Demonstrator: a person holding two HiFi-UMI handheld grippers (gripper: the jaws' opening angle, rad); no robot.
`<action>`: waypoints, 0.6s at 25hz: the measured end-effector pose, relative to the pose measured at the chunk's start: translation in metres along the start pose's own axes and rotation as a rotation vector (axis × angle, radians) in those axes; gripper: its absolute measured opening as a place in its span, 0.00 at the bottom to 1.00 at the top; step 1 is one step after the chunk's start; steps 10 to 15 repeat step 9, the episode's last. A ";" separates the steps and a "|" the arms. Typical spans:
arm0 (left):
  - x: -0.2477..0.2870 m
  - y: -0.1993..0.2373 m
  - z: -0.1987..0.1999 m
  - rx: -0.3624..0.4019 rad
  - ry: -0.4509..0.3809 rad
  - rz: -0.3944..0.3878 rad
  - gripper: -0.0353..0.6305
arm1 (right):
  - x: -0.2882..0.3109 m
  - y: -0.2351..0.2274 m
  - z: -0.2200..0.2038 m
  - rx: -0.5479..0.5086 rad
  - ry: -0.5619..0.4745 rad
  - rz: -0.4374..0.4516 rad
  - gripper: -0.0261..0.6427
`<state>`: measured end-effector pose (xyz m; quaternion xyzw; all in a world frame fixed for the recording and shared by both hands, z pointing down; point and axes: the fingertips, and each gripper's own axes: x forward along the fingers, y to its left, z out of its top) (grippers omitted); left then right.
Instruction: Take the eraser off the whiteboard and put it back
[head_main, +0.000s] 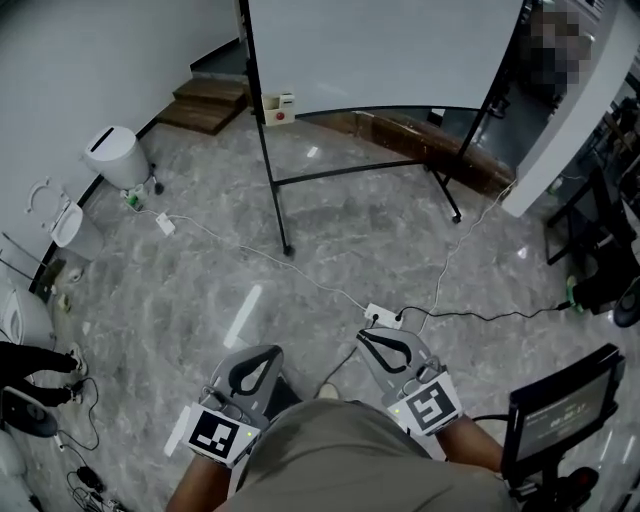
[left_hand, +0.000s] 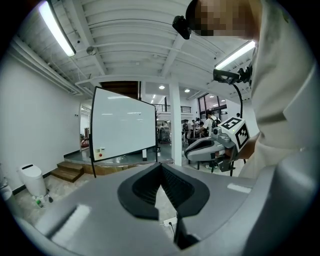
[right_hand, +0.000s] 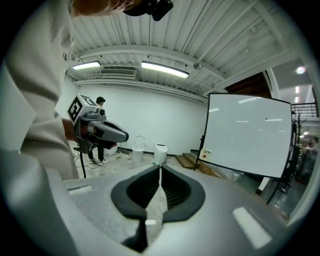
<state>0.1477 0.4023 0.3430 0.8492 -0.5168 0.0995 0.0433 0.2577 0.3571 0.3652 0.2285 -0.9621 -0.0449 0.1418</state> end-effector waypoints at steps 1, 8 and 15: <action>0.000 -0.001 0.000 0.002 0.001 -0.002 0.06 | 0.000 0.000 0.000 -0.004 0.000 0.000 0.06; -0.003 0.002 -0.002 -0.001 0.010 -0.004 0.06 | 0.005 0.005 0.004 -0.030 -0.001 0.013 0.06; -0.003 0.003 -0.002 -0.001 0.012 -0.004 0.06 | 0.006 0.005 0.005 -0.031 -0.002 0.015 0.06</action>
